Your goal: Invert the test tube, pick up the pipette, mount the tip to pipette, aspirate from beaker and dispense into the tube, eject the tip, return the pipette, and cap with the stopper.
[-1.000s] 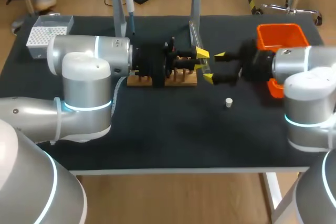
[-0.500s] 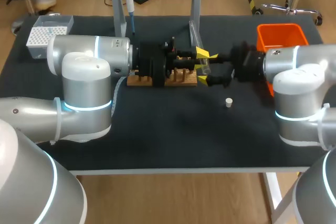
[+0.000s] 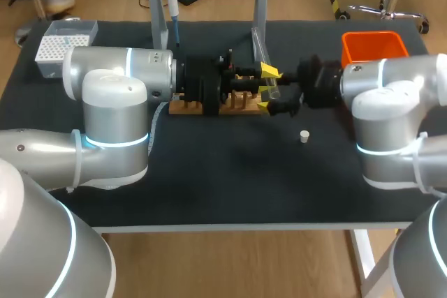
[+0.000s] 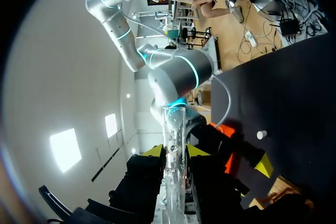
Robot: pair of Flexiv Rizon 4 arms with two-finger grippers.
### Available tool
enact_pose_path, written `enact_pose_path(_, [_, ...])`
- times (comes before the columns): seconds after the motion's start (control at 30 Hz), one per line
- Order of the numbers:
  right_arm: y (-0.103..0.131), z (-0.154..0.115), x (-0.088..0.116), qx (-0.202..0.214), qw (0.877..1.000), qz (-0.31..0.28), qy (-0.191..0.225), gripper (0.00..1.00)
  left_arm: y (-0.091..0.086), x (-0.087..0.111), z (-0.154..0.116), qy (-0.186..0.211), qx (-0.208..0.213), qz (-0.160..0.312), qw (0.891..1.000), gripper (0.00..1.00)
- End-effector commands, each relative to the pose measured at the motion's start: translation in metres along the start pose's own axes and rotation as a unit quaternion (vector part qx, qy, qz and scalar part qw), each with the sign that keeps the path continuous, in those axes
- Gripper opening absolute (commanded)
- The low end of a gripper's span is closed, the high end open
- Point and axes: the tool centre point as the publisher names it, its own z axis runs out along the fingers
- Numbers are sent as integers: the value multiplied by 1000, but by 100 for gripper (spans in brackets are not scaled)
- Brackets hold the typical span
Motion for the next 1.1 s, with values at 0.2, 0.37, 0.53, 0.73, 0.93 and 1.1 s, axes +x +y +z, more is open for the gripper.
enact_pose_path(0.2, [0, -1, -1, 1, 1000, 0, 1, 100, 0, -1, 0, 2, 0, 0, 1000, 0])
enact_pose_path(0.37, [0, -1, -1, 1, 1000, 0, 1, 100, 0, -1, 0, 2, 0, 0, 1000, 0])
enact_pose_path(0.53, [0, -1, -1, 1, 1000, 0, 1, 100, 8, -4, -2, 4, -7, -44, 999, 0])
enact_pose_path(0.73, [0, -1, -1, 1, 1000, 0, 1, 100, 24, -22, -9, -7, -4, -127, 992, 0])
enact_pose_path(0.93, [0, -1, -1, 1, 1000, 0, 1, 100, 38, -33, -20, -37, -3, -196, 980, 0])
enact_pose_path(1.1, [0, -1, -1, 1, 1000, 0, 1, 100, 46, -30, -26, -60, -2, -291, 955, 0])
